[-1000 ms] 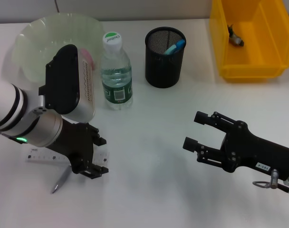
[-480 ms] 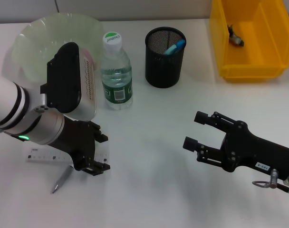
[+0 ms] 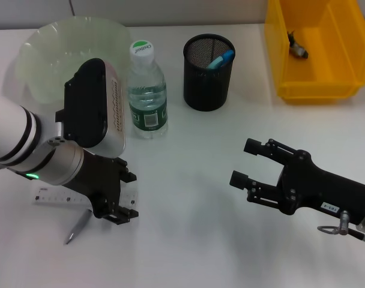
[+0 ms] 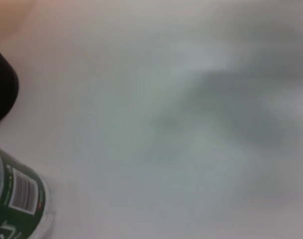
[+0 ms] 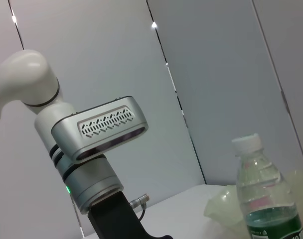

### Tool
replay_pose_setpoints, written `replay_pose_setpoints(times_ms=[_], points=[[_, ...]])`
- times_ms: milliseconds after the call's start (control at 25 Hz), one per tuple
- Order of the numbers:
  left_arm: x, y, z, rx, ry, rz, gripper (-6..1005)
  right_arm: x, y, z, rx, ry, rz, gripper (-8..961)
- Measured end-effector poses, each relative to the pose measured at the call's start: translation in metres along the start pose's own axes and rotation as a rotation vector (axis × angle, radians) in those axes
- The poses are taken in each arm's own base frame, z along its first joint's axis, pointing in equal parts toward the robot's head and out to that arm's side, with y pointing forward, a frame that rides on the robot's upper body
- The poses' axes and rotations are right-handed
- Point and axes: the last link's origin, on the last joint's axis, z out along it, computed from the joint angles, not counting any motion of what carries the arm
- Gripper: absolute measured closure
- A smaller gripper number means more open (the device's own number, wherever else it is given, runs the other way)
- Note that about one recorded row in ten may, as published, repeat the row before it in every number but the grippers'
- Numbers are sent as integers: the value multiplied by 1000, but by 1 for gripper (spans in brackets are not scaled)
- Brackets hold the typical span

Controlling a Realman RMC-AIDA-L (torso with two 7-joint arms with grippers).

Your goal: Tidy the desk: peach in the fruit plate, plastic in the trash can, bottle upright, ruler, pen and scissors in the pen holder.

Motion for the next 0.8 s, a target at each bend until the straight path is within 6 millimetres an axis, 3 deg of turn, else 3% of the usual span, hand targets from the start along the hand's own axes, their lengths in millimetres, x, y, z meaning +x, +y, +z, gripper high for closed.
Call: replay_pose_setpoints(times_ms=[800], points=[[-4,-3,5,1,-14,-19,372,-1,-3,3,2,6,-7,143]])
